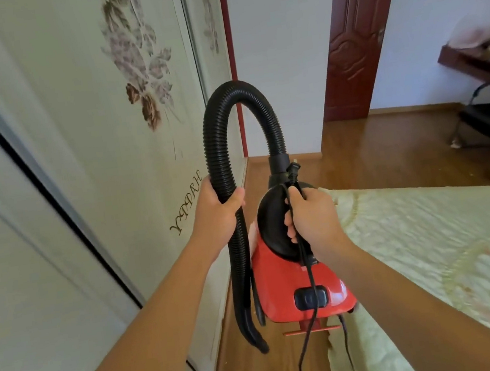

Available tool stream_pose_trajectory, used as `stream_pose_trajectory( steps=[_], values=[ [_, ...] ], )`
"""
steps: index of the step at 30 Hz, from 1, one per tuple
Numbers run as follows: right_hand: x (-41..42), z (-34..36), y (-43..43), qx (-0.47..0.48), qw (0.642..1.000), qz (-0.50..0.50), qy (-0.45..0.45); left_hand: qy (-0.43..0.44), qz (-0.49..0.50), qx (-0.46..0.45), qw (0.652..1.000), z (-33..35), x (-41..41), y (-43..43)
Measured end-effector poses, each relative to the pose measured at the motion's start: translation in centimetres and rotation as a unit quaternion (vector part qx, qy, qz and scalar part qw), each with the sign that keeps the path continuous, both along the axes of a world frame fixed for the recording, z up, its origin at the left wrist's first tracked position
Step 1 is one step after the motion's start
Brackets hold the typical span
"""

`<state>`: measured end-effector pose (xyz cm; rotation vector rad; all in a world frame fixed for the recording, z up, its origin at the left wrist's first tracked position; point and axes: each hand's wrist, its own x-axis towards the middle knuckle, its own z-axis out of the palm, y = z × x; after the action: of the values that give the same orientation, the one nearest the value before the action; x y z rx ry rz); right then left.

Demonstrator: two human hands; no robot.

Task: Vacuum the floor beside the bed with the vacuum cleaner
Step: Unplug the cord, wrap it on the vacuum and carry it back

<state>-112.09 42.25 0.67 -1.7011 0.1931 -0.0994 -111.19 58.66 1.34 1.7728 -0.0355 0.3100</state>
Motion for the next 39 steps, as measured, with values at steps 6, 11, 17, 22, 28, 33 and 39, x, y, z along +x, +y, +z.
stream_pose_trajectory(
  steps=[6,11,17,22,28,33,39],
  values=[
    [7.9,0.6,-1.6,0.018,1.000,-0.013,0.007,0.004,-0.017,0.001,1.000,0.5,8.7,-1.4],
    [15.3,-0.5,-1.4,-0.006,1.000,-0.029,0.005,-0.007,-0.035,-0.015,0.999,-0.3,17.4,-1.2],
    [25.5,-1.4,-1.1,-0.017,0.998,-0.050,0.016,0.003,-0.078,-0.032,0.996,-1.1,29.1,-0.3],
    [33.5,-1.0,-1.0,-0.012,0.997,-0.072,0.013,-0.001,-0.102,-0.016,0.995,-0.8,38.3,-0.8],
    [42.4,-1.0,-2.6,-0.006,0.996,-0.093,0.012,-0.004,-0.115,0.003,0.993,-0.3,47.6,-3.0],
    [50.9,-2.3,-4.9,0.014,0.996,-0.082,0.024,-0.005,-0.098,0.022,0.995,-1.6,55.3,-5.5],
    [61.9,-2.7,-9.1,0.019,0.998,-0.046,0.034,-0.002,-0.056,0.021,0.998,-1.7,65.2,-9.5]
  ],
)
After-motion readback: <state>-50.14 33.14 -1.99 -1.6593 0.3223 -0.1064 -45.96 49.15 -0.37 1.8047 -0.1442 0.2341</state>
